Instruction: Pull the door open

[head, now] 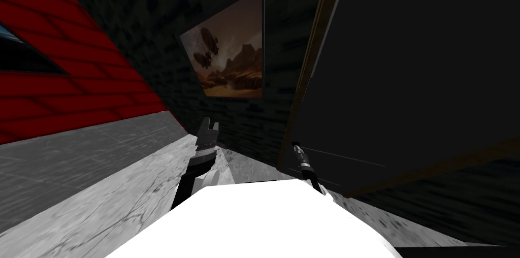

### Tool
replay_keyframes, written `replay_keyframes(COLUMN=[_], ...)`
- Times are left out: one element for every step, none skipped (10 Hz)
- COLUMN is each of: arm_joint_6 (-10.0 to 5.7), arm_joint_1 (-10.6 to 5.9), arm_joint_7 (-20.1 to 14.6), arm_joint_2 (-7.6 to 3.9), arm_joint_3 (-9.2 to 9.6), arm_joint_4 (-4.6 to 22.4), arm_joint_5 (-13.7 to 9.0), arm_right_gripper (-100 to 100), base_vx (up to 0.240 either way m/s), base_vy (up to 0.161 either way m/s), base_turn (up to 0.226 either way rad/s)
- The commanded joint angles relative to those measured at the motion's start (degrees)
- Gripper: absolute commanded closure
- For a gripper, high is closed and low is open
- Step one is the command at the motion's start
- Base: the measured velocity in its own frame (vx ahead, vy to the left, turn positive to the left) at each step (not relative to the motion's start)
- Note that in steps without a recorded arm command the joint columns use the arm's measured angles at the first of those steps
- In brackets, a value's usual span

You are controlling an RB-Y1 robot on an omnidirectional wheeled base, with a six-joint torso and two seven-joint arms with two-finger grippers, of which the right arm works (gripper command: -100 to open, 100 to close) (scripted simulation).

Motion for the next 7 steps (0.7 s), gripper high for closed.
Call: replay_keyframes(arm_joint_6=[-0.01, -0.05, -0.05, -0.09, -0.12, -0.12, -0.16], arm_joint_1=[0.04, 0.09, 0.09, 0.14, 0.19, 0.19, 0.23], arm_joint_7=[-2.29, -4.19, -4.62, -6.84, -8.24, -9.28, -11.17], arm_joint_2=[0.13, -0.01, -0.01, -0.15, -0.3, -0.3, -0.44], arm_joint_3=[0.35, 0.64, 0.64, 0.93, 1.22, 1.22, 1.51], arm_joint_4=[0.23, 0.24, 0.24, 0.25, 0.25, 0.25, 0.26], arm_joint_5=[-0.44, -1.27, -1.27, -2.11, -2.94, -2.94, -3.77], arm_right_gripper=[100, 100, 100, 100, 100, 100, 100], base_vx=[-0.032, -0.034, -0.03, -0.035, -0.051, -0.036, -0.033], base_vy=[-0.01, -0.005, -0.009, -0.009, -0.016, -0.018, -0.011], base_turn=[0.035, 0.056, 0.023, 0.06, 0.092, 0.031, 0.047])
